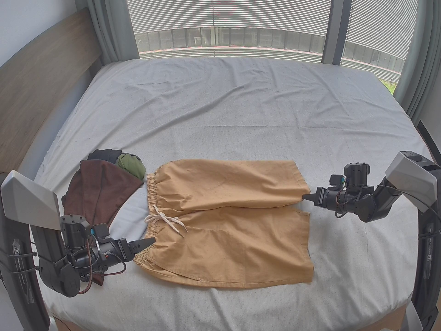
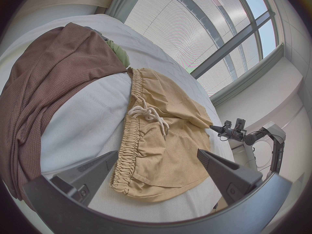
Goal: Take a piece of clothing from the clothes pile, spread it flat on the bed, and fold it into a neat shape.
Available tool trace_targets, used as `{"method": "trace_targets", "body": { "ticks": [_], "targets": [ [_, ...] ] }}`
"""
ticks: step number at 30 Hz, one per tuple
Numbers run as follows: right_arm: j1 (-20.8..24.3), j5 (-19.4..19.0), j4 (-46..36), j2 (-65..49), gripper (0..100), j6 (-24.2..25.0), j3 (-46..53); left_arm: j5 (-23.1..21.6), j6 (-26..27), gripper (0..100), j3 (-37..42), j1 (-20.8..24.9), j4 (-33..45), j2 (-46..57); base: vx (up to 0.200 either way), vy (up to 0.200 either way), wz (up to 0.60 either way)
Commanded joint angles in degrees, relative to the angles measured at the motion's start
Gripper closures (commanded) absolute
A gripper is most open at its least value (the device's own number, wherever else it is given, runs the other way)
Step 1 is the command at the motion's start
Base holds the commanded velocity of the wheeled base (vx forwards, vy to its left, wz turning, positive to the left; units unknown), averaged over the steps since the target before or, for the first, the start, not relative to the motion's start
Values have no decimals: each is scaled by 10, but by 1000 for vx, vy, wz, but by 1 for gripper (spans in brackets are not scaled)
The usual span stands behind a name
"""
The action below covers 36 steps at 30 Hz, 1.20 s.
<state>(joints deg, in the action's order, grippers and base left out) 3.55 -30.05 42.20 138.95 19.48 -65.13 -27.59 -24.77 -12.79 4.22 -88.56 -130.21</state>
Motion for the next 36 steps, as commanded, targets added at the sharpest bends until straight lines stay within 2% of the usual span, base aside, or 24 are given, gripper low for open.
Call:
{"method": "trace_targets", "body": {
  "ticks": [1,11,12,25,29,36],
  "targets": [
    [-1,0,0,-3,100,-1,14,0,0,0,-1,-2,0,0,0,0,0],
    [-1,2,1,3,100,-1,20,0,0,0,-1,-2,0,-2,0,0,0],
    [0,3,3,3,0,0,21,0,1,0,-1,-3,0,-2,0,0,0],
    [14,6,11,-115,0,-8,207,2,5,0,3,-18,1,-28,0,0,0],
    [19,7,38,-150,0,-9,258,2,4,0,-3,-24,1,-46,0,0,0],
    [27,7,78,-160,0,-9,288,3,3,0,-4,-18,1,-69,0,0,0]
  ]
}}
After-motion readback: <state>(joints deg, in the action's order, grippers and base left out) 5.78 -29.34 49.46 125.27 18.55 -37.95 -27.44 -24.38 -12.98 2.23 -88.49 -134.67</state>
